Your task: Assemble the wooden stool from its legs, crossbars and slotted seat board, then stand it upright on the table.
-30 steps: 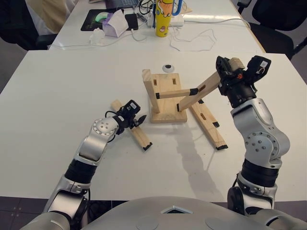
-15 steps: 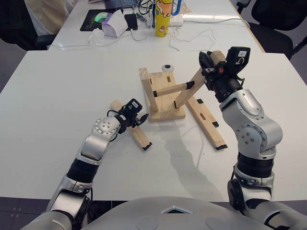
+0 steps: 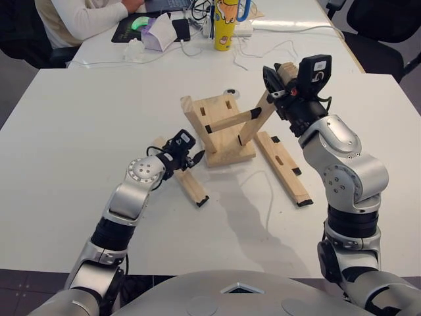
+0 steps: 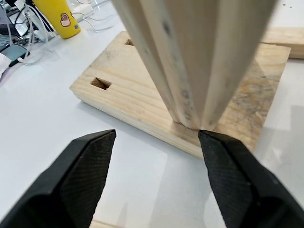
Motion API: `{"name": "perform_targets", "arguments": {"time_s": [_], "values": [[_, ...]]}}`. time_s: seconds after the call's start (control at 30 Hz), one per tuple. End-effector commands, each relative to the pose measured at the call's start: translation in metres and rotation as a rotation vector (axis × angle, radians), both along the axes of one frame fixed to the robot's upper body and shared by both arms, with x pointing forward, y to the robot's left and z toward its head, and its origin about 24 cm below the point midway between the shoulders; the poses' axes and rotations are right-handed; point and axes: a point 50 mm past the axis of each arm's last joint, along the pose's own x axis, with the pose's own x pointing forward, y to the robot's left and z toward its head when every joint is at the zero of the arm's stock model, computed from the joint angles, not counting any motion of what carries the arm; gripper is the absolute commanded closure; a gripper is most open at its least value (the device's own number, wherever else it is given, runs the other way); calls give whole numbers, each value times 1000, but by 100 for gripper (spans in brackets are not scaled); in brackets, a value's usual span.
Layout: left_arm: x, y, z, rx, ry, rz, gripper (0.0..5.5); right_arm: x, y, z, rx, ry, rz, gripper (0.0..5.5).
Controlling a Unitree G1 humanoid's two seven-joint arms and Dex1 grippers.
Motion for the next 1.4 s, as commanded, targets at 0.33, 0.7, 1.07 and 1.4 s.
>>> {"name": "perform_targets", "arguments": {"time_s": [0.33, 0.7, 1.07, 1.4], "values": [[3, 48, 53, 102, -115, 95, 227, 3, -24, -47, -140, 214, -115, 444], [14, -21, 97, -33, -229, 68, 227, 3, -20, -48, -135, 222, -127, 443], [33, -82, 100, -100, -235, 18, 227, -4, -2, -68, -154, 331, -45, 436], [45, -63, 112, -113, -302, 102, 227, -4, -25, -99, -184, 460, -152, 432]]}}
